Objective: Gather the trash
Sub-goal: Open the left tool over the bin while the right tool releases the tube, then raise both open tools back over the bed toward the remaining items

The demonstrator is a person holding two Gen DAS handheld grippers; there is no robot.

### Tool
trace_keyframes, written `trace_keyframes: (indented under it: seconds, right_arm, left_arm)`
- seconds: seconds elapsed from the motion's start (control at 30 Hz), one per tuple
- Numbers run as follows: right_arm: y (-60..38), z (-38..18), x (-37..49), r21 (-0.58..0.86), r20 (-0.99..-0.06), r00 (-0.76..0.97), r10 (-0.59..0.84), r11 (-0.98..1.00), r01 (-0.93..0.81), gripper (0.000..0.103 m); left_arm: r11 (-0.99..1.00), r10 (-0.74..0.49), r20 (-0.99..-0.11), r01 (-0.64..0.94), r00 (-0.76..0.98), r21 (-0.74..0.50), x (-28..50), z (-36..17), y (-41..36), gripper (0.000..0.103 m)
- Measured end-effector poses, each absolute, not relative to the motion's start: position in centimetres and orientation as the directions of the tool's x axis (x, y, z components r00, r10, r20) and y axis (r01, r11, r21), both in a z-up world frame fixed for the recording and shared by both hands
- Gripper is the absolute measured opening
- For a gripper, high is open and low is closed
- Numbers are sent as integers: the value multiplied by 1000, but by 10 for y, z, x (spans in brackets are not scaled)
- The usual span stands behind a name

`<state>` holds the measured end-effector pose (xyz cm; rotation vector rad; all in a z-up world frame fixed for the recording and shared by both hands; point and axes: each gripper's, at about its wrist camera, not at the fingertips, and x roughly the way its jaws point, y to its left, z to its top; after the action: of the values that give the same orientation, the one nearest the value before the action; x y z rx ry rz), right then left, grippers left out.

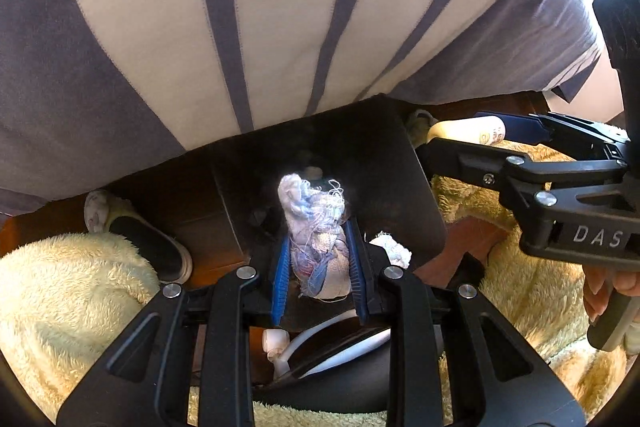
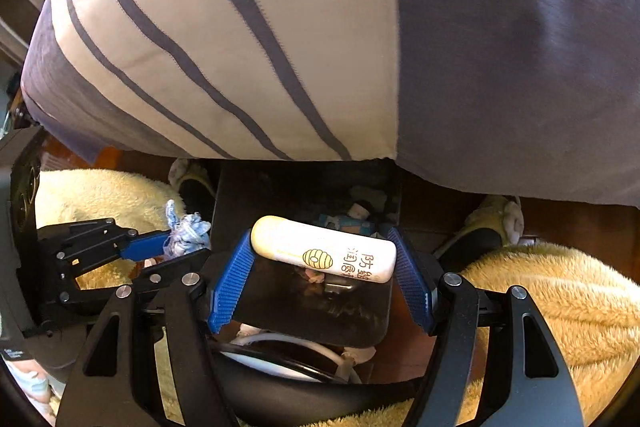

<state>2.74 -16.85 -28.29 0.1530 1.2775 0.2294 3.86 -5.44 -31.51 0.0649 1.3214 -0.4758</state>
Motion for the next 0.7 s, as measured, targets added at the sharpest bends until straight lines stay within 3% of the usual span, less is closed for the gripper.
trace_keyframes:
  seconds: [0.33, 0.43, 0.7]
  right_arm:
    - [-162, -280, 35, 241, -930, 262, 259, 965, -99, 70]
    - [-163, -278, 33, 238, -927, 275, 254, 967, -89, 78]
    - [-177, -262, 30, 216, -916, 335, 223, 975, -56, 88]
  left_arm:
    - [911, -298, -941, 343, 163, -229, 40, -315, -48, 31]
    - [917, -290, -941, 334, 176, -220, 40, -313, -45, 45]
    - [932, -271, -931, 310, 245, -190, 37, -293, -34, 75]
